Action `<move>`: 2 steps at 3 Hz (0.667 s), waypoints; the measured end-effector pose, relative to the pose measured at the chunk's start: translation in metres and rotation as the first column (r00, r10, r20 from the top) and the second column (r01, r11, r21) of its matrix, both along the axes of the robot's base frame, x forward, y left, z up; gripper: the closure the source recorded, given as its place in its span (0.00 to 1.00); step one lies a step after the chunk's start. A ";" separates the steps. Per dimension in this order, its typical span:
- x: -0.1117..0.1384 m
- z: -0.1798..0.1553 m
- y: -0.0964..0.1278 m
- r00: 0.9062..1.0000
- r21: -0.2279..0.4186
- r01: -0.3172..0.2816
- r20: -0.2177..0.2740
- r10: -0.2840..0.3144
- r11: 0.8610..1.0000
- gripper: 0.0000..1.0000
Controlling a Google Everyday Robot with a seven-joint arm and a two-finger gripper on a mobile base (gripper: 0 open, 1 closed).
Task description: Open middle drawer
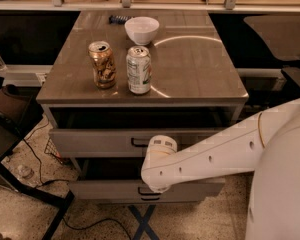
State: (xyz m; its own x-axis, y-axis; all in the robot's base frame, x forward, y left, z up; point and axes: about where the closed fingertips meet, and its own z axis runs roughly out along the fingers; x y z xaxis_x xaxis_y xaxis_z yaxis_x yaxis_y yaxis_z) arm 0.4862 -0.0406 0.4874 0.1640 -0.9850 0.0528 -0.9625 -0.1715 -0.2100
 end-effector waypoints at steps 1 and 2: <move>0.008 0.007 -0.006 0.999 -0.012 0.020 0.035 -0.020 1.000 1.00; 0.012 0.025 -0.015 0.998 -0.025 0.043 0.045 -0.042 0.999 1.00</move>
Offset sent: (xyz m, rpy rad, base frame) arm 0.0115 -0.0228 0.0478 -0.0361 -0.0373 -0.0687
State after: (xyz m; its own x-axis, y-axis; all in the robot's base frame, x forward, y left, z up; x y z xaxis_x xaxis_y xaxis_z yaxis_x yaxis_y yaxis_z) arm 0.4978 -0.0553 0.5129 0.1190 -0.9893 0.0846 -0.9588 -0.1367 -0.2491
